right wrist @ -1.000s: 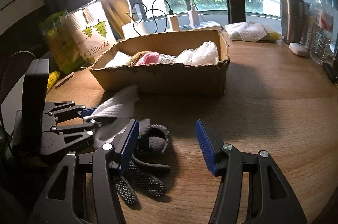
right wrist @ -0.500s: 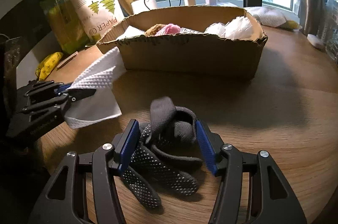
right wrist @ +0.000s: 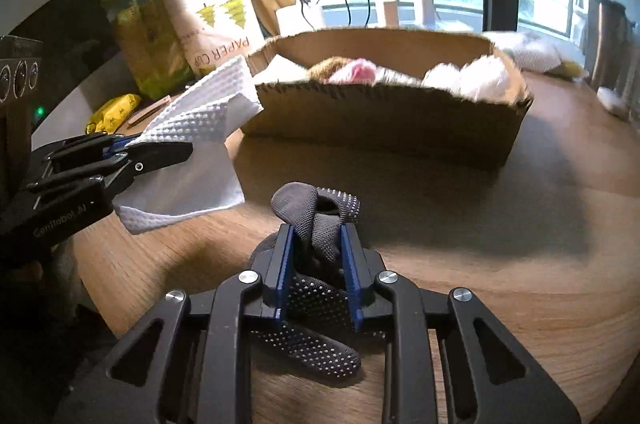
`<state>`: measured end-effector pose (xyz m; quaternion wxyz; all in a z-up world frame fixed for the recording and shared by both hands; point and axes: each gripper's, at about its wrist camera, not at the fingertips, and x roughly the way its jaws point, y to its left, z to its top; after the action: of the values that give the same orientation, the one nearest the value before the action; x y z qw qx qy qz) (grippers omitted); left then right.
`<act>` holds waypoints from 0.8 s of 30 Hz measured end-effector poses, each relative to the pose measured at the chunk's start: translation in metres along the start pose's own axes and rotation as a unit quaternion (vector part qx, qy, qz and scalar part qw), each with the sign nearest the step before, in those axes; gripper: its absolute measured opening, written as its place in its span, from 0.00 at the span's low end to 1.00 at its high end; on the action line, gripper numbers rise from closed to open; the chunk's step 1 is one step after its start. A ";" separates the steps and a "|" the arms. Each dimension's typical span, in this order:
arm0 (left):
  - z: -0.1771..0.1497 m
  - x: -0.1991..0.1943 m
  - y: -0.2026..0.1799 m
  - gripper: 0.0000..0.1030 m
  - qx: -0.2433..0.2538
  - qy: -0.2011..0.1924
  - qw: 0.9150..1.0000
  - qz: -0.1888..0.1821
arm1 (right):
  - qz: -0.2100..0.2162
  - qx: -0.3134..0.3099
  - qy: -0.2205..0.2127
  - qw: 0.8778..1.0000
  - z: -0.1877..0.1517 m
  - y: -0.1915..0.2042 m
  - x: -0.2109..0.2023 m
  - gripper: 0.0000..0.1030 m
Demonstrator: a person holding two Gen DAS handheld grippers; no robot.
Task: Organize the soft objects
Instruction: 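Lift and carry the towel with the left tool while the right carries the glove to the box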
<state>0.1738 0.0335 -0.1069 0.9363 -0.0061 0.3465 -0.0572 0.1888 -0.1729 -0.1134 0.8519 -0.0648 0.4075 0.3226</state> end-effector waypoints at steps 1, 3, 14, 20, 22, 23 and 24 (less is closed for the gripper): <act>0.001 -0.002 0.000 0.11 0.000 -0.003 1.000 0.001 | 0.002 -0.002 -0.003 1.000 0.001 0.000 -0.003 0.24; 0.004 -0.005 -0.001 0.11 0.000 -0.007 1.000 0.002 | -0.001 -0.005 -0.011 1.000 0.003 0.001 -0.009 0.24; 0.021 -0.012 -0.002 0.11 0.000 -0.019 1.000 -0.004 | -0.010 -0.005 -0.050 0.999 0.020 -0.008 -0.038 0.24; 0.030 -0.013 -0.003 0.11 0.000 -0.027 1.000 -0.009 | -0.014 -0.009 -0.074 0.997 0.033 -0.009 -0.051 0.25; 0.033 -0.014 -0.003 0.11 -0.001 -0.031 0.999 -0.008 | -0.015 -0.008 -0.081 0.997 0.037 -0.011 -0.054 0.25; 0.034 -0.014 -0.003 0.11 -0.002 -0.033 0.999 -0.008 | -0.015 -0.008 -0.084 0.996 0.039 -0.011 -0.055 0.25; 0.035 -0.015 -0.003 0.11 -0.003 -0.037 0.999 -0.008 | -0.015 -0.008 -0.087 0.996 0.041 -0.011 -0.056 0.25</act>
<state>0.1851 0.0316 -0.0699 0.9479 -0.0136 0.3117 -0.0638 0.1965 -0.1944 -0.0469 0.8882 -0.0496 0.3286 0.3174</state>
